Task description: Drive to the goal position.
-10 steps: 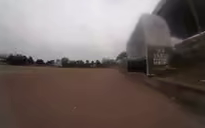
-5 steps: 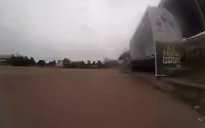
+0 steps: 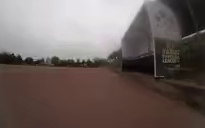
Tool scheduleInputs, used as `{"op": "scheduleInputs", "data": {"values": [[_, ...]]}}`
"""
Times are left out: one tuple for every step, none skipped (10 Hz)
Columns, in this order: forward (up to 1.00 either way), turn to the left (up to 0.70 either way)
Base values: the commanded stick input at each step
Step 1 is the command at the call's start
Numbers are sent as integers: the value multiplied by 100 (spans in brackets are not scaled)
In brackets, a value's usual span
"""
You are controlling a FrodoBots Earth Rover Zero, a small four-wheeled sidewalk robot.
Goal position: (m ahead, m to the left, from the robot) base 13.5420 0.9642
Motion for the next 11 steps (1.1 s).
{"op": "scheduleInputs", "data": {"values": [[100,0],[100,0],[100,0],[100,0],[100,0],[100,0],[100,0],[100,0],[100,0],[100,0],[100,0]]}}
